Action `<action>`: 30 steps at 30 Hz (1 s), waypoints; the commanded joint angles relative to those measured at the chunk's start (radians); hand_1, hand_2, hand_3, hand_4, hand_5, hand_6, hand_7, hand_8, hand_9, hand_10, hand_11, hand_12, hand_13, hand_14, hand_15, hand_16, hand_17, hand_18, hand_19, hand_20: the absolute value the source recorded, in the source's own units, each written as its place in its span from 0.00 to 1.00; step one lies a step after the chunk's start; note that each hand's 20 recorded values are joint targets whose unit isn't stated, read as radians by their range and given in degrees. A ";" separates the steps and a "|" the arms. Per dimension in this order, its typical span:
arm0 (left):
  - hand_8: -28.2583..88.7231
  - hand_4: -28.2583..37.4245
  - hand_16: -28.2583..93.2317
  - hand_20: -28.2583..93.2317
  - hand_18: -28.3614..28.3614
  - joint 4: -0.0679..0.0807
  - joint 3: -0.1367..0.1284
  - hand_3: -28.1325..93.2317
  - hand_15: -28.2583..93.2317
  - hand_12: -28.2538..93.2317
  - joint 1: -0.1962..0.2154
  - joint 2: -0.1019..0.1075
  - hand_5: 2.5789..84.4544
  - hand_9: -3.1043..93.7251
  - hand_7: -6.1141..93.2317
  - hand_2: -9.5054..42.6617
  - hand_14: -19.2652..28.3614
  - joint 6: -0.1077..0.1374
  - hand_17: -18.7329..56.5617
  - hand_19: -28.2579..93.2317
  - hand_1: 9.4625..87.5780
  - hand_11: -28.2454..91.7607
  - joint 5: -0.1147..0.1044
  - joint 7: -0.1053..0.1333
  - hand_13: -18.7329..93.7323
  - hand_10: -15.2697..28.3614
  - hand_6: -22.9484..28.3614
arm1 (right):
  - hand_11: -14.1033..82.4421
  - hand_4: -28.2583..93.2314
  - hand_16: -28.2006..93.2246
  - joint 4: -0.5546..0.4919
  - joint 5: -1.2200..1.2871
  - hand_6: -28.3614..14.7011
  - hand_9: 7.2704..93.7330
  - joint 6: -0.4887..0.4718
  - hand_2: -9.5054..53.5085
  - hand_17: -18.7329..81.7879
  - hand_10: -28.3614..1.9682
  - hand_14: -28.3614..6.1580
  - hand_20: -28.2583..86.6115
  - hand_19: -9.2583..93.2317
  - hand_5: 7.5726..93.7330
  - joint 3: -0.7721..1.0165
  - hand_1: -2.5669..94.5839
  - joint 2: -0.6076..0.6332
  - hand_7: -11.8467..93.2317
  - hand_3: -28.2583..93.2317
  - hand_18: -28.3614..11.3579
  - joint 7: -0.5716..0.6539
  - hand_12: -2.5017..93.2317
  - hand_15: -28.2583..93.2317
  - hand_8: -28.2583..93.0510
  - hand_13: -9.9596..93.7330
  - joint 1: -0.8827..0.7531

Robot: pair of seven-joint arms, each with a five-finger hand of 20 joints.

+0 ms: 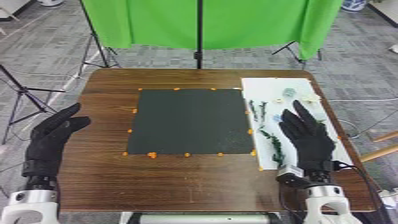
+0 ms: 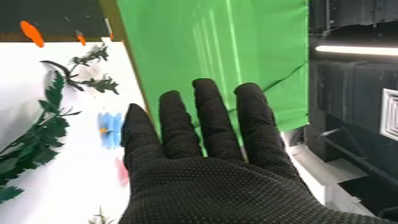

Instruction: Arrange flowers

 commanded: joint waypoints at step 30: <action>0.20 0.18 0.25 0.40 0.77 -0.011 -0.025 0.77 0.40 0.35 0.015 0.003 0.55 0.55 0.17 0.07 0.81 -0.021 0.34 0.32 0.28 0.41 0.031 -0.038 0.51 0.67 0.54 | 0.35 0.00 0.44 -0.142 -0.906 0.50 0.67 0.536 0.00 0.48 0.37 0.44 0.69 0.73 0.60 -0.054 0.23 0.192 0.28 0.80 0.17 0.520 0.24 0.60 0.17 0.71 0.023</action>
